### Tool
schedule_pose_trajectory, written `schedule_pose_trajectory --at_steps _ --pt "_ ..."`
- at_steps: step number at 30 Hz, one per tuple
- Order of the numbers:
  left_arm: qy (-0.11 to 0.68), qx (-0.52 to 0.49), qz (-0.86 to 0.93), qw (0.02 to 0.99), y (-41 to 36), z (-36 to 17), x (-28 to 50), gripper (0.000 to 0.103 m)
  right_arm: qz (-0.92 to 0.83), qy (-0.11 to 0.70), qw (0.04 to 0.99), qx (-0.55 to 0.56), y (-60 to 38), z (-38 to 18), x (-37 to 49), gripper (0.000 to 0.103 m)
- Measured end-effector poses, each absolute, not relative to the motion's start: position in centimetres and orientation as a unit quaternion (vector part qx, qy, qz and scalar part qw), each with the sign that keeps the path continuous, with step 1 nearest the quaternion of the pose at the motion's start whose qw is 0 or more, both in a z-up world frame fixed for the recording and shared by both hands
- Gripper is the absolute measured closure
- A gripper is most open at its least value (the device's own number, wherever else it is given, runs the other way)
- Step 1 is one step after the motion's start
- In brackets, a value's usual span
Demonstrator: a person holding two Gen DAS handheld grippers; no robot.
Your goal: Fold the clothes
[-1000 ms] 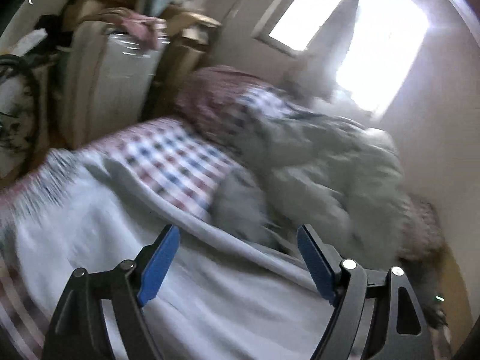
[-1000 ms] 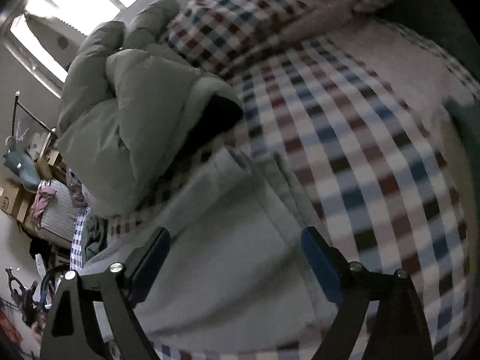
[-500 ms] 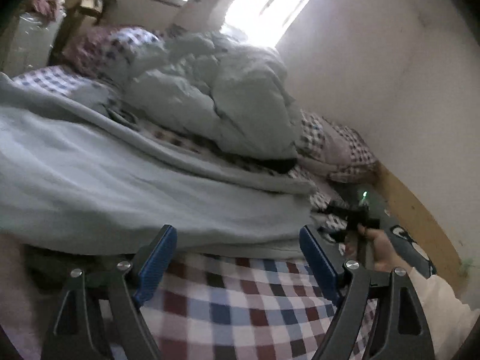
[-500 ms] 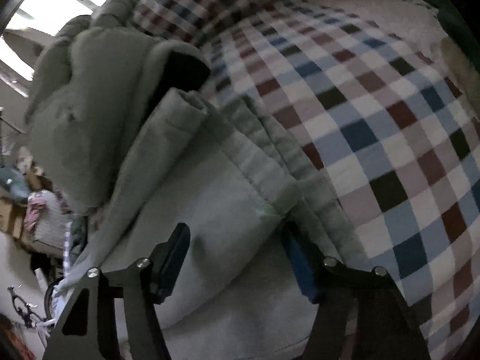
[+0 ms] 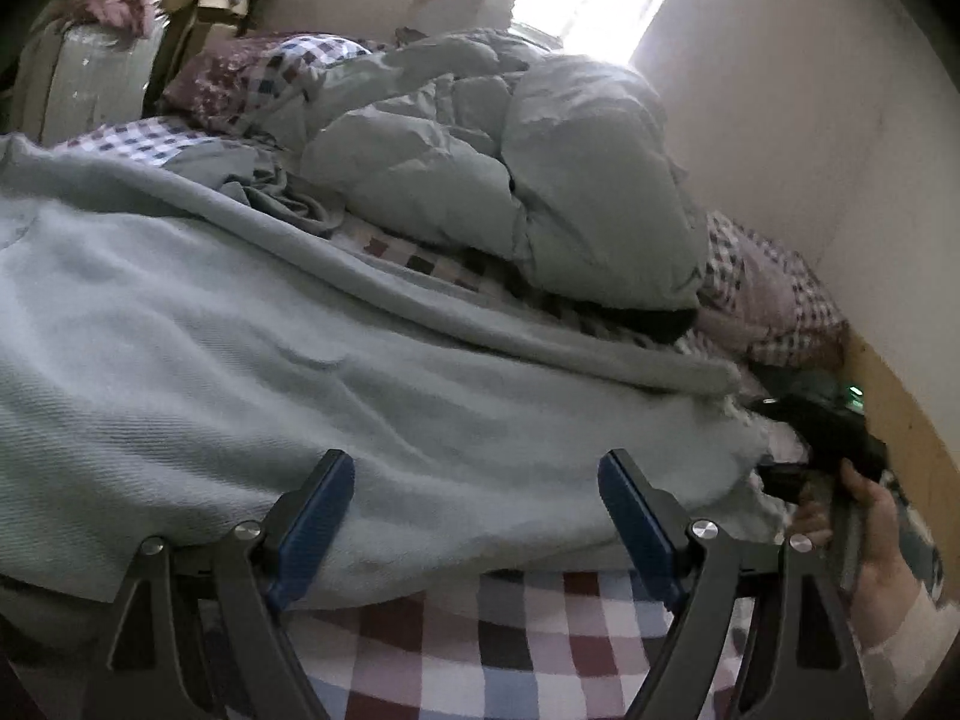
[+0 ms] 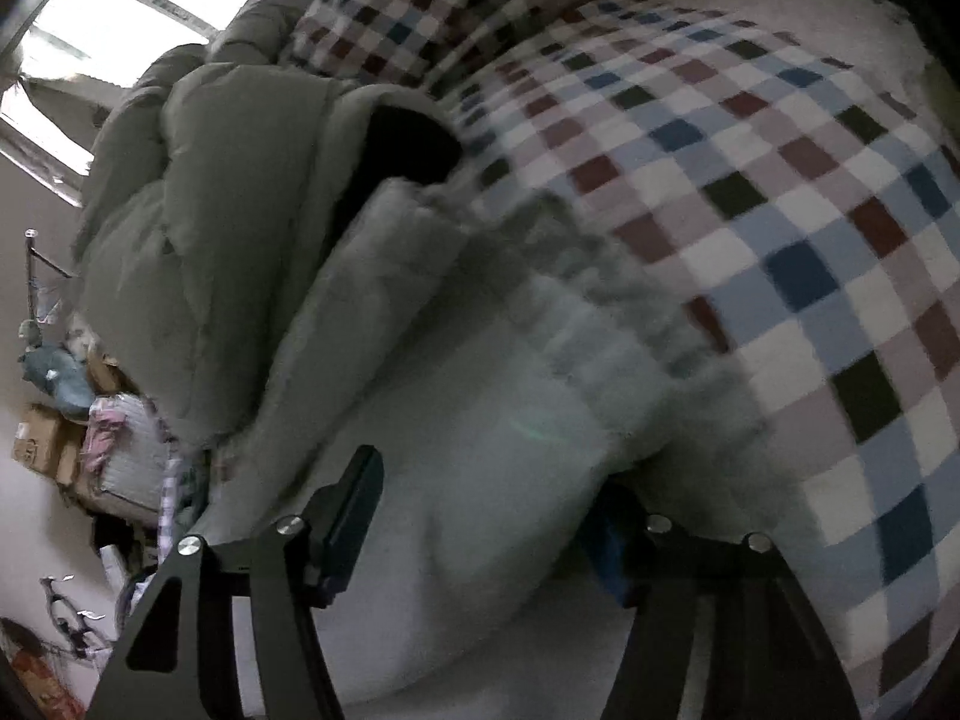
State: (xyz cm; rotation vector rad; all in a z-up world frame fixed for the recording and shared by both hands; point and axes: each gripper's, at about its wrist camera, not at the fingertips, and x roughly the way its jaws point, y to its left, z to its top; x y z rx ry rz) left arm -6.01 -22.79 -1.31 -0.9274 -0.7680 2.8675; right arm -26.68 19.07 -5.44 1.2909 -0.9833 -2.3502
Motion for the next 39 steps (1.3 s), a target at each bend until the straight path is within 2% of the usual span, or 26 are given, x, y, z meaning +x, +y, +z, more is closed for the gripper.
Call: schedule_pose_trajectory --at_steps 5,7,11,16,17,18,19,22,28,31,34,38,39 --pt "-0.282 -0.288 0.915 0.01 -23.8 -1.7 -6.2 0.016 -0.817 -0.399 0.213 0.359 20.6 -1.5 -23.4 0.037" --pt "-0.284 -0.288 0.914 0.008 -23.8 -1.7 -6.3 0.016 -0.823 -0.374 0.216 0.37 20.2 -1.6 -23.4 0.037" --pt "-0.281 -0.288 0.915 0.001 -23.6 -1.7 -6.4 0.016 -0.828 -0.29 0.152 0.455 19.0 -5.2 -24.6 0.037" --pt "-0.276 -0.289 0.917 -0.003 -23.5 -1.7 -6.6 0.016 -0.842 -0.267 0.12 0.454 18.3 -6.4 -24.2 0.038" --pt "-0.275 -0.289 0.917 -0.003 -23.5 -1.7 -6.7 0.016 -0.846 -0.256 0.122 0.451 18.0 -6.2 -24.1 0.046" --pt "-0.275 -0.289 0.917 -0.003 -23.5 -1.8 -6.7 0.016 -0.85 -0.246 0.126 0.449 17.7 -5.9 -23.8 0.059" --pt "-0.275 -0.289 0.917 -0.003 -23.5 -1.8 -6.8 0.016 -0.853 -0.236 0.13 0.446 17.5 -5.6 -23.5 0.091" --pt "-0.281 -0.286 0.916 -0.002 -23.6 -1.8 -6.7 0.016 -0.868 -0.209 0.132 0.431 17.1 -3.7 -22.1 0.096" --pt "-0.292 -0.28 0.914 0.004 -23.9 -1.8 -6.5 0.016 -0.863 -0.265 0.136 0.408 18.1 1.1 -18.7 0.096" --pt "-0.287 -0.281 0.916 0.004 -23.7 -1.8 -6.6 0.016 -0.859 -0.247 0.1 0.437 18.3 0.7 -19.1 0.093" --pt "-0.287 -0.284 0.915 0.004 -23.7 -1.8 -6.7 0.016 -0.844 -0.269 0.085 0.455 19.6 -1.1 -19.0 0.089" --pt "-0.293 -0.288 0.912 0.005 -23.8 -2.0 -6.7 0.016 -0.859 -0.259 0.022 0.44 21.7 -1.1 -17.6 0.062" --pt "-0.293 -0.288 0.912 0.006 -23.8 -2.0 -6.7 0.016 -0.862 -0.256 -0.001 0.437 22.5 -1.0 -17.2 0.058"
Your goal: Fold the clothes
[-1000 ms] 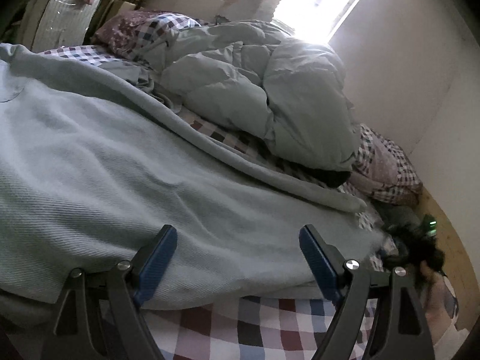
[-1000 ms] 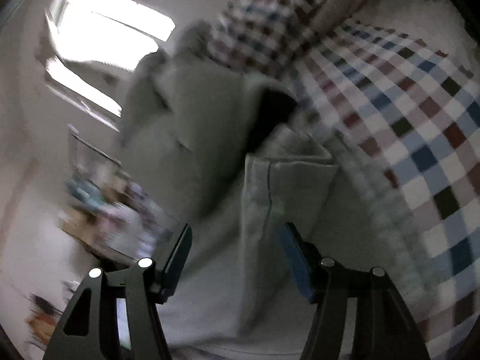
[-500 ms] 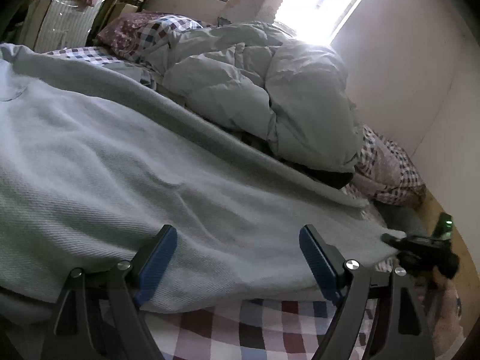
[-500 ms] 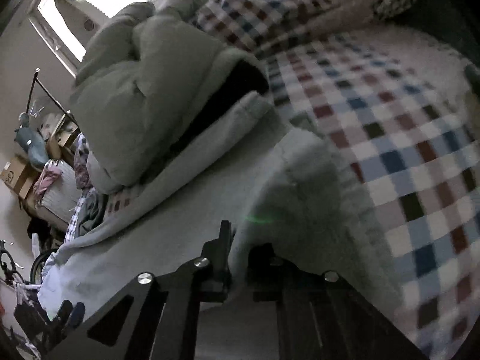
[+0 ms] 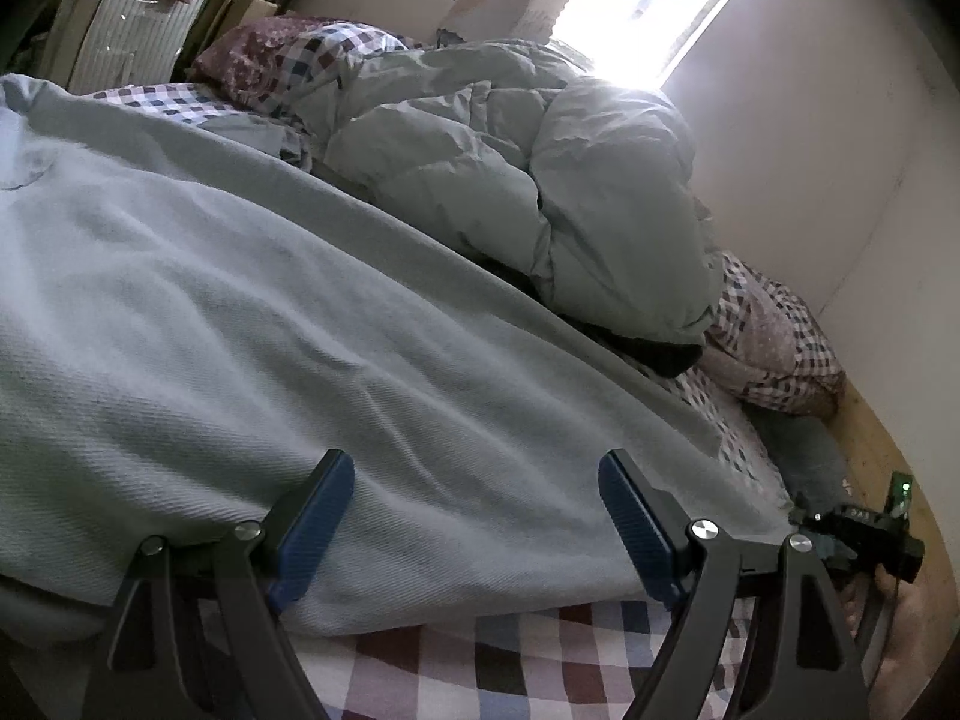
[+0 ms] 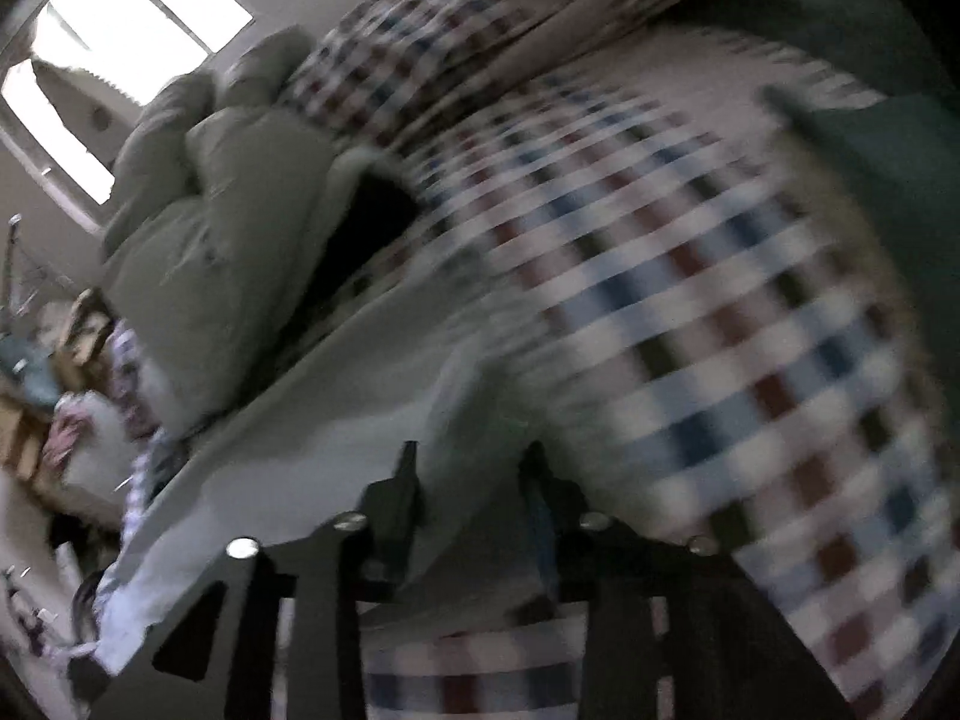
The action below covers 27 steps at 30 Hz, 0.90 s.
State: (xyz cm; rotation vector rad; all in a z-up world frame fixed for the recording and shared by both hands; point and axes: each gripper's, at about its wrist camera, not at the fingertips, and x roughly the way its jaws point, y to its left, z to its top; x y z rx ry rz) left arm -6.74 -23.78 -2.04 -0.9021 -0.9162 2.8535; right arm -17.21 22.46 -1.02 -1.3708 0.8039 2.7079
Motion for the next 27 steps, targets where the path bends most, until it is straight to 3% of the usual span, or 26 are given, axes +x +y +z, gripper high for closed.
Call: schedule_pose_trajectory --at_steps 4,18,19,20,22,27 --pt "-0.291 -0.29 0.912 0.006 -23.7 -2.1 -6.8 0.016 0.863 0.23 0.039 -0.449 24.9 -1.2 -16.5 0.053" --pt "-0.292 -0.292 0.911 0.006 -23.6 -2.1 -6.7 0.016 0.859 0.085 -0.051 -0.503 21.2 -2.3 -19.2 0.042" --pt "-0.293 -0.292 0.91 0.007 -23.7 -2.1 -6.7 0.016 0.856 0.073 -0.058 -0.509 20.8 -2.7 -19.4 0.044" --pt "-0.295 -0.291 0.91 0.008 -23.7 -2.1 -6.7 0.016 0.855 0.058 -0.063 -0.512 20.4 -2.8 -19.5 0.061" --pt "-0.297 -0.292 0.909 0.009 -23.8 -2.1 -6.8 0.016 0.858 0.035 -0.067 -0.507 20.0 -2.3 -18.9 0.079" --pt "-0.299 -0.296 0.907 0.009 -23.8 -2.2 -6.9 0.016 0.858 0.004 -0.069 -0.509 19.8 -1.9 -17.5 0.081"
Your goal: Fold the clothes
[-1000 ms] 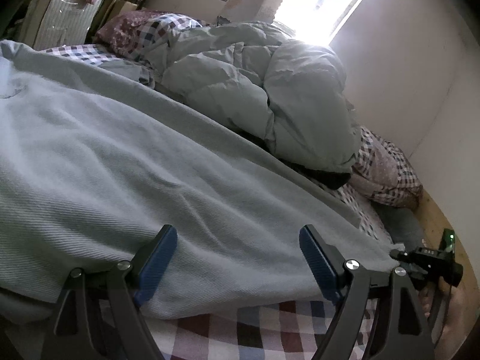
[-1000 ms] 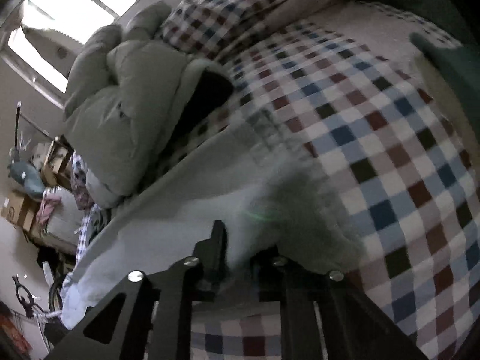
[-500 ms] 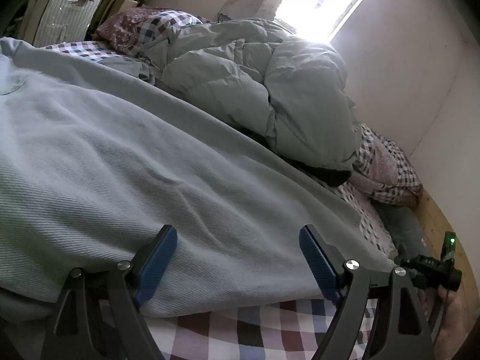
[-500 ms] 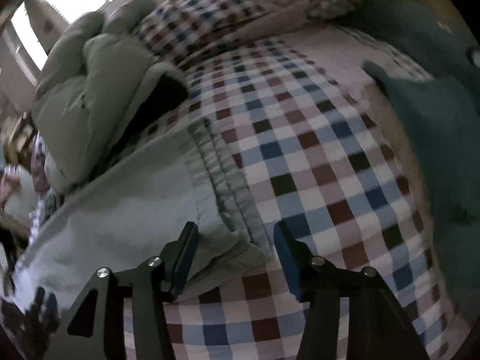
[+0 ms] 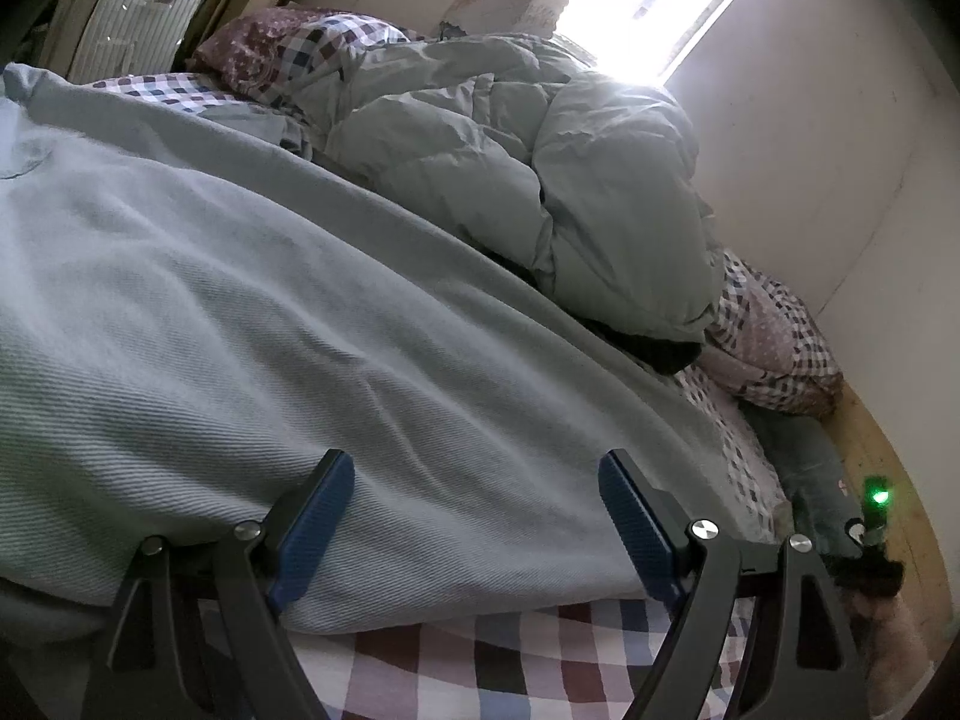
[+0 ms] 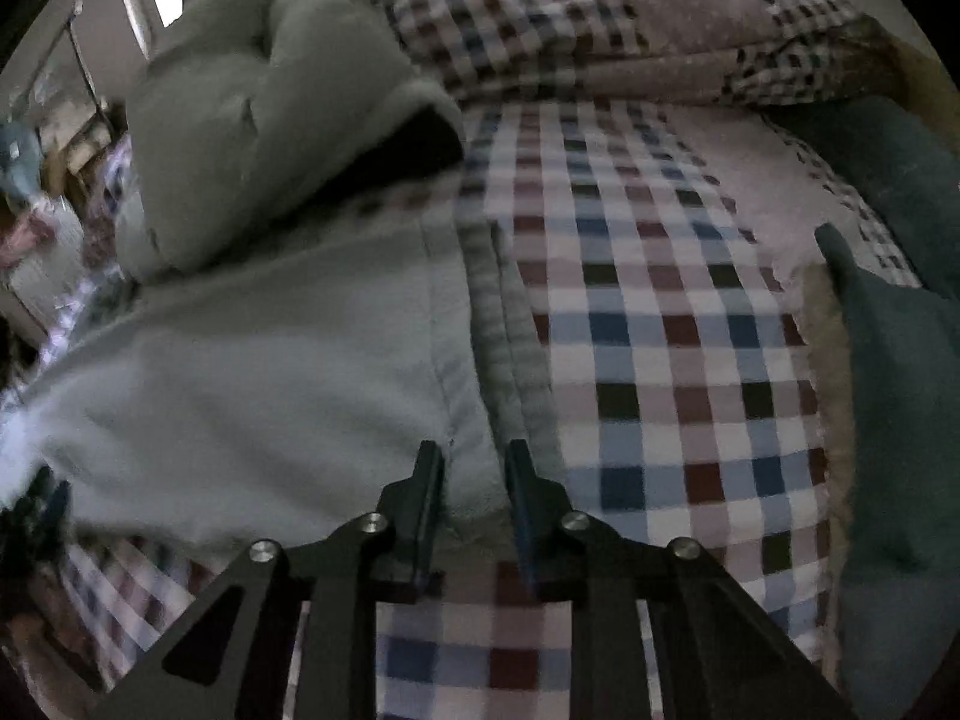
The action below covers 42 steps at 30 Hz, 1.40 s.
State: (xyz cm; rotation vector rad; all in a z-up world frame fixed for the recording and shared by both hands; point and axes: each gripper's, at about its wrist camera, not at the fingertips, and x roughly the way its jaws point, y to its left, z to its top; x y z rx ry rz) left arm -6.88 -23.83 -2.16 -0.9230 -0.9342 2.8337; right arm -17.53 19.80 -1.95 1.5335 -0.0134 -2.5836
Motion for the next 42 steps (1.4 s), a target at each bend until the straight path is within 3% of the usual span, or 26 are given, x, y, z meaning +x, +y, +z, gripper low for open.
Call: schedule_pose_trajectory --at_steps 3,8,11,16,18,25,33,39,41,42 --pt "-0.299 -0.298 0.906 0.009 -23.8 -2.2 -7.0 0.016 -0.84 0.032 0.05 0.54 19.2 -3.3 -18.1 0.078" --pt "-0.302 -0.302 0.904 0.009 -24.0 -2.2 -7.1 0.016 -0.851 0.003 0.004 0.526 20.1 -2.3 -18.8 0.045" --pt "-0.304 -0.302 0.904 0.009 -24.0 -2.3 -7.1 0.016 -0.851 -0.061 -0.007 0.521 21.7 -2.2 -18.8 0.043" --pt "-0.306 -0.301 0.903 0.009 -24.0 -2.4 -7.0 0.016 -0.831 -0.269 -0.002 0.488 25.6 -2.8 -15.2 0.037" --pt "-0.306 -0.301 0.903 0.009 -24.0 -2.4 -7.0 0.016 -0.82 -0.315 0.004 0.477 25.8 -3.6 -13.3 0.037" --pt "-0.308 -0.3 0.903 0.011 -24.1 -2.4 -7.0 0.016 -0.81 -0.376 0.014 0.451 23.9 -6.8 -12.9 0.036" --pt "-0.309 -0.299 0.903 0.011 -24.1 -2.3 -7.1 0.016 -0.832 -0.352 -0.008 0.428 21.9 -7.3 -16.4 0.015" --pt "-0.323 -0.295 0.899 0.021 -24.6 -1.8 -6.7 0.016 -0.842 -0.341 -0.011 0.417 20.4 -6.9 -17.4 0.019" --pt "-0.333 -0.288 0.897 0.03 -25.0 -1.0 -6.2 0.016 -0.846 -0.321 -0.002 0.425 19.2 -6.8 -17.6 0.039" --pt "-0.34 -0.278 0.898 0.037 -25.4 -0.2 -5.7 0.016 -0.848 -0.311 0.002 0.43 18.7 -6.9 -17.8 0.04"
